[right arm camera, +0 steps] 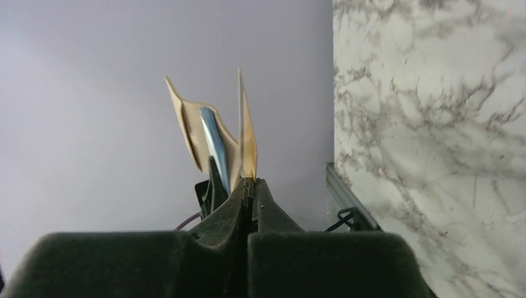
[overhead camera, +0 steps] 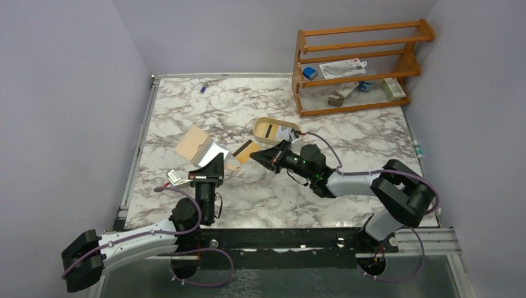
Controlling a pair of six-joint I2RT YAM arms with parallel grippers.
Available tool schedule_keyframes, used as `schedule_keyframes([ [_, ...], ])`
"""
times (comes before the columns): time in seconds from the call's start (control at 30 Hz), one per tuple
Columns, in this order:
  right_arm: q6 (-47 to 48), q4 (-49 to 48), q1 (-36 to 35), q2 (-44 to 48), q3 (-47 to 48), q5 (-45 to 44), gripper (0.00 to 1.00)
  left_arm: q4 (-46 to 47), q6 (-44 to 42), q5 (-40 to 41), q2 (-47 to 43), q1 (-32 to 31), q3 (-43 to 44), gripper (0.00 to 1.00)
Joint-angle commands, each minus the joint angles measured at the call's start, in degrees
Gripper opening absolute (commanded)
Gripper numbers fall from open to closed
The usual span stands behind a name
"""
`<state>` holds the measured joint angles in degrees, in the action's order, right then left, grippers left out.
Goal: Take the credit cards out of the card holder
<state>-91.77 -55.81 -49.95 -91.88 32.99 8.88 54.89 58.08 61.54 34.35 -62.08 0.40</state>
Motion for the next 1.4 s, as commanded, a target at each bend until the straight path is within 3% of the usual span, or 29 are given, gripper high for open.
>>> schedule_keyframes([
  [0.0,11.0,11.5,3.9,4.8,4.3,-2.7,0.01,-11.2,-2.9,-1.8,-0.8,0.0,-5.5,0.00],
  [0.23,32.2,31.4,14.6,6.3,16.2,6.6,0.01,-18.4,-1.1,-3.2,1.4,0.0,-2.2,0.00],
  [0.4,47.8,47.2,22.2,-4.6,31.5,23.1,0.01,-26.3,-1.1,-4.0,-5.2,0.0,-1.7,0.00],
  [0.53,63.6,66.7,22.7,-14.5,45.7,27.8,0.01,-36.5,0.0,-3.7,-12.9,0.1,-0.7,0.00],
  [0.8,70.5,69.1,22.8,-15.8,47.6,22.8,0.01,-48.5,-1.4,-4.1,-25.0,0.1,-0.6,0.00],
  [1.17,69.9,61.6,25.0,-18.1,46.1,19.0,0.01,-39.2,1.2,-9.0,-9.8,0.1,1.2,0.00],
  [1.37,69.8,59.4,25.7,-21.4,47.4,18.8,0.01,-36.9,1.6,-9.8,-6.9,0.1,1.1,0.00],
])
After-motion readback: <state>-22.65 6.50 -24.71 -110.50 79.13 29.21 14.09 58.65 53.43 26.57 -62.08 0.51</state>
